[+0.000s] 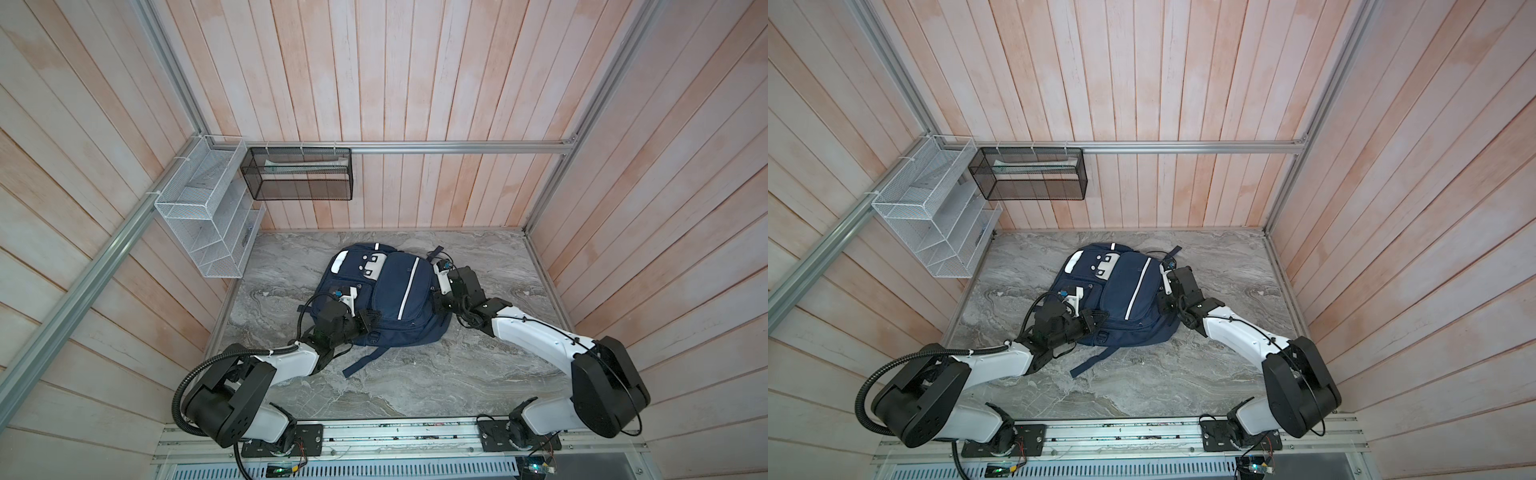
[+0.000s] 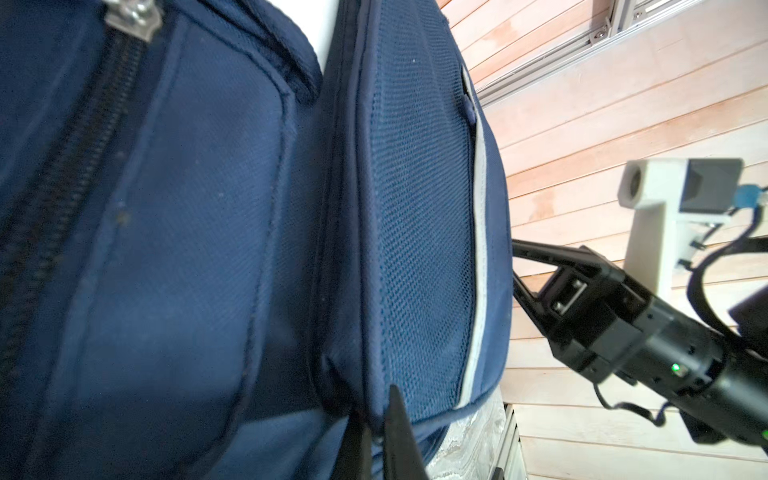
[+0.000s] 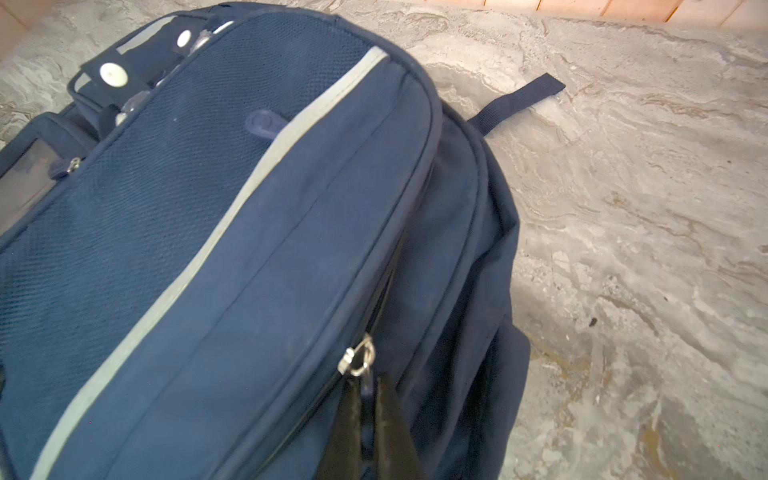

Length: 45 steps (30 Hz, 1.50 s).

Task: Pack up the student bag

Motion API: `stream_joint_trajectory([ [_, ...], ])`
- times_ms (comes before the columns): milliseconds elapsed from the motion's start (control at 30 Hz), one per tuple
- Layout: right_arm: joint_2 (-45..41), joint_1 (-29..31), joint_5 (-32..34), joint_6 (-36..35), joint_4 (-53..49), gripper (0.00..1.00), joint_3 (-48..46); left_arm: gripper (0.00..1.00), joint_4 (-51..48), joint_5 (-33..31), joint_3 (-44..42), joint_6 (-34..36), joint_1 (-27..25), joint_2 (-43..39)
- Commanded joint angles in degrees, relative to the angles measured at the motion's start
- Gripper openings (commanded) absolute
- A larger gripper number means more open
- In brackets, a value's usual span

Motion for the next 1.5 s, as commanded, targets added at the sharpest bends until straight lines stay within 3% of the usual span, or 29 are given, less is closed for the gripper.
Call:
stream_joint_trajectory([
  [0, 0.4, -2.1, 4.7, -2.6, -2.4, 0.0, 4.2, 0.0, -5.0, -2.7, -1.2, 2.3, 2.7, 1.4],
  [167, -5.8, 5.6, 9.9, -0.2, -6.3, 0.0, -1.7, 0.0, -8.5, -0.3, 3.7, 7.0, 6.8, 0.9],
  [367, -12.3, 16.6, 8.3, 9.6, -8.9, 0.0, -5.8, 0.0, -9.9, -0.3, 8.7, 8.8, 12.8, 2.4],
  [500, -9.2, 23.6, 6.2, 13.7, -4.2, 0.0, -5.2, 0.11, -11.4, 3.3, 15.7, 9.6, 15.4, 5.7],
  [567, -5.0, 25.5, 6.5, 13.5, -4.2, 0.0, -1.6, 0.22, -14.2, 3.3, 18.0, 10.5, 16.1, 5.2],
  [633, -0.5, 25.9, 8.7, 13.8, -7.3, 0.0, 4.1, 0.44, -15.6, 1.1, 16.7, 10.9, 16.5, 1.6],
  [700, 2.3, 25.8, 9.4, 13.7, -7.9, 0.0, 7.8, 0.54, -18.2, -1.1, 14.1, 11.1, 16.8, -2.8],
  [867, 4.2, 25.9, 3.7, 13.2, -1.7, 0.0, 9.2, 0.57, -22.3, 2.3, 4.7, 5.1, 15.9, -13.9],
  [967, 5.6, 26.3, 1.9, 12.9, -1.1, 0.0, 10.2, 0.59, -21.7, 2.9, 1.7, 0.2, 9.9, -17.2],
  [1100, 6.4, 27.2, 0.9, 11.9, -0.9, 0.0, 10.4, 0.64, -11.2, 4.5, -1.0, -5.8, 7.6, -15.8],
  [1167, 6.6, 27.5, 0.6, 11.8, -1.0, 0.0, 10.2, 0.65, -8.1, 5.3, 0.6, -6.2, 6.7, -13.7],
  [1267, 5.9, 27.6, 0.6, 12.2, -0.9, 0.0, 9.2, 0.65, -11.3, 3.2, 5.6, -3.2, 4.3, -9.8],
  [1333, 5.2, 27.7, 0.7, 12.4, -0.7, 0.0, 8.3, 0.6, -12.8, 2.9, 7.7, -1.9, 3.5, -6.5],
  [1367, 4.8, 27.7, 0.9, 12.5, -0.5, 0.0, 7.7, 0.53, -13.4, 3.1, 8.4, -1.0, 3.5, -5.2],
  [1467, 3.7, 27.6, 2.9, 13.3, -1.1, 0.0, 5.8, 0.15, -17.2, 2.4, 9.7, 1.9, 4.3, -2.8],
])
